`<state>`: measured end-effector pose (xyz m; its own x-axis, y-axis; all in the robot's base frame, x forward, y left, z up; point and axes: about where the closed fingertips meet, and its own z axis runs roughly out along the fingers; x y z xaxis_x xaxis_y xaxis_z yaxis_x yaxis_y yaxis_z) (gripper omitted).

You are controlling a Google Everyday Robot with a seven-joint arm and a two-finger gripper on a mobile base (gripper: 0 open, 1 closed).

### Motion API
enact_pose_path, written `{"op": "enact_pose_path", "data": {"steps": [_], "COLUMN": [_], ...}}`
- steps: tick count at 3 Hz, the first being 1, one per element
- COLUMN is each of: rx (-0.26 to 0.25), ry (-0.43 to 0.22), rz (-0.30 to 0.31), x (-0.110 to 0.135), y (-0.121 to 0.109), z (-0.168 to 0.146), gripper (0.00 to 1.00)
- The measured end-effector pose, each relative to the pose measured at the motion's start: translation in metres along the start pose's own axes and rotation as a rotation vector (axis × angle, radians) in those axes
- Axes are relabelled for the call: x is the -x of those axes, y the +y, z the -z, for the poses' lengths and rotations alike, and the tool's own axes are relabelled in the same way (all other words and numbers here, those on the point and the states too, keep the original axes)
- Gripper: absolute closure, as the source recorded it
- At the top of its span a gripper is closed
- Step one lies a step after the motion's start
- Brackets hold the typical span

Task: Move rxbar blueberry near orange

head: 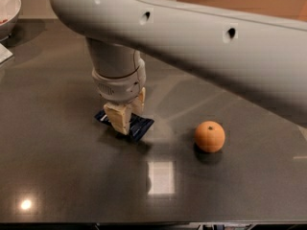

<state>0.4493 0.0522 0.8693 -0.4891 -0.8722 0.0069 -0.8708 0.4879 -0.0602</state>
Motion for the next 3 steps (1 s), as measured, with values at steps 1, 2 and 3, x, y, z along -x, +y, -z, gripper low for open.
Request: {"op": "enact_pose_path", "data": {"steps": [1, 2, 3], "rx": [-0.015, -0.01, 0.013], "ry": [-0.006, -0.017, -0.035], "rz": [-0.06, -0.116, -0.142], "x": [-0.024, -0.048, -0.063], "y": [-0.014, -0.03, -0.046], "z": [0.017, 0.023, 0.021], "gripper": [1.0, 1.0, 1.0]}}
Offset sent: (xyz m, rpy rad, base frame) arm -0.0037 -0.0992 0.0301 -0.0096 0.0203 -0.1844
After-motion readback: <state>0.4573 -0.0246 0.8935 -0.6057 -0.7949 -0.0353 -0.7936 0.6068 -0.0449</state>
